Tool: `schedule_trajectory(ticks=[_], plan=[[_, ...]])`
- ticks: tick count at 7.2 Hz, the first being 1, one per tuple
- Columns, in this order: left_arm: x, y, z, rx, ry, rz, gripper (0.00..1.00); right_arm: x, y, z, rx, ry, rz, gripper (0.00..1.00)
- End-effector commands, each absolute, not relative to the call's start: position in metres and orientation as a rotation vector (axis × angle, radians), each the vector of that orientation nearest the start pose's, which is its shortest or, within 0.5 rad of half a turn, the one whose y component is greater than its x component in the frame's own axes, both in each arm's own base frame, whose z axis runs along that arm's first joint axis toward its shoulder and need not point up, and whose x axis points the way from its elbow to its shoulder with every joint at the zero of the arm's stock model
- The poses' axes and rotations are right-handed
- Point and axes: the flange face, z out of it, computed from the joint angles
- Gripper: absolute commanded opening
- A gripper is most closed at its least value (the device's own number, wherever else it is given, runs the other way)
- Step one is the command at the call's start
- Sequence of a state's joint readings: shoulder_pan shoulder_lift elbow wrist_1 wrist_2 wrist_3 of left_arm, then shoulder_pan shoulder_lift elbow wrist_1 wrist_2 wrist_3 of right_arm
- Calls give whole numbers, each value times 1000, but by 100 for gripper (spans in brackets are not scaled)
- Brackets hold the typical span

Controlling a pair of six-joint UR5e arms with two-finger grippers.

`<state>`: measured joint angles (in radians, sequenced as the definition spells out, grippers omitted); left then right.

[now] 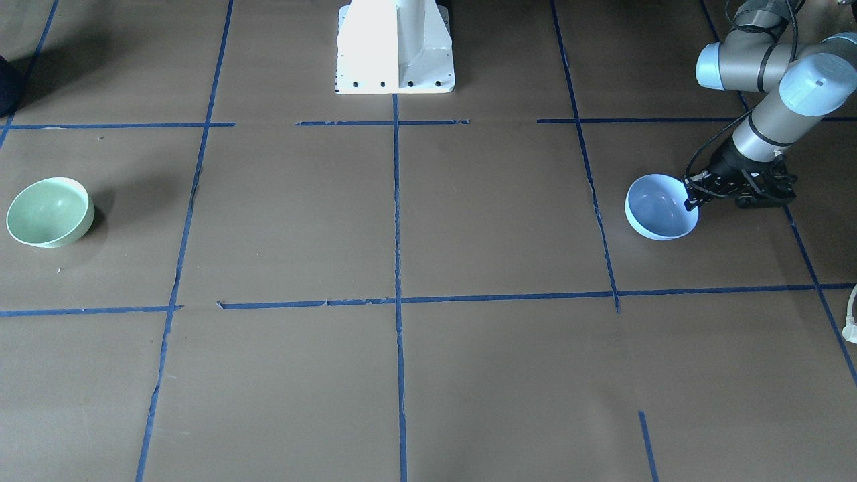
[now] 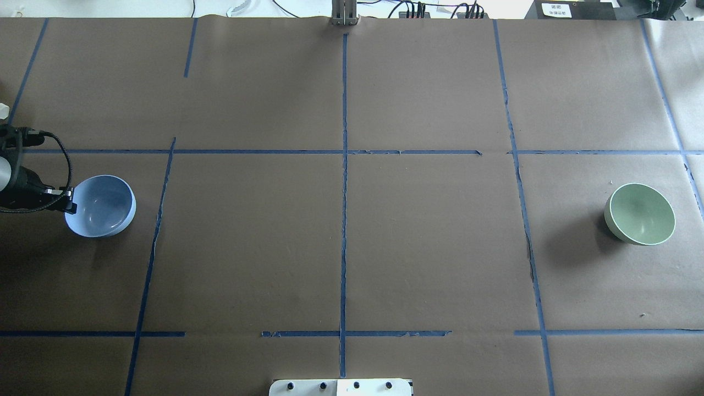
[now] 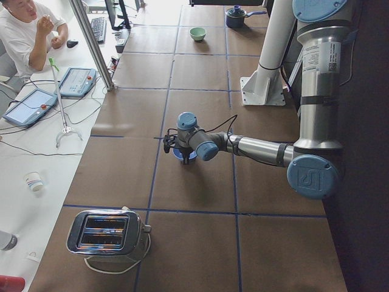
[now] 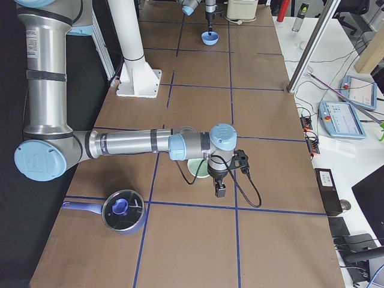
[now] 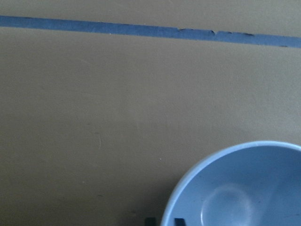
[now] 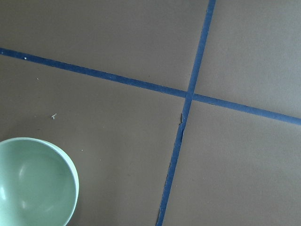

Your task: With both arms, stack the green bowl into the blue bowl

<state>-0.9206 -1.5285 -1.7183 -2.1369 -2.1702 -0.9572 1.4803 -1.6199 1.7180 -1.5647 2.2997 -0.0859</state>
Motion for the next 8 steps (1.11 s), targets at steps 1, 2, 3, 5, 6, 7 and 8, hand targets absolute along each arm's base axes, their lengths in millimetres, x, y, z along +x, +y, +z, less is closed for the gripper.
schedule_trajectory(ticks=[1,2,3,5,6,7,8], plan=[[261,-462,462,-21,987,-187,0,24,-480,612,98,-731,-206,100],[286,-488,399,-33,1024,-250,0,24,-480,612,98,-731,-206,100],[351,-487,329,-65,1040,-259,0,24,-480,612,98,-731,-205,100],[480,-452,234,-47,989,-279,0,24,-480,612,98,-731,-206,100],[532,-438,217,-58,978,-283,0,24,-480,612,98,-731,-206,100],[562,-438,202,-41,969,-279,0,24,-480,612,98,-731,-205,100],[582,-426,208,-42,948,-259,0,23,-480,612,98,-733,-205,100]])
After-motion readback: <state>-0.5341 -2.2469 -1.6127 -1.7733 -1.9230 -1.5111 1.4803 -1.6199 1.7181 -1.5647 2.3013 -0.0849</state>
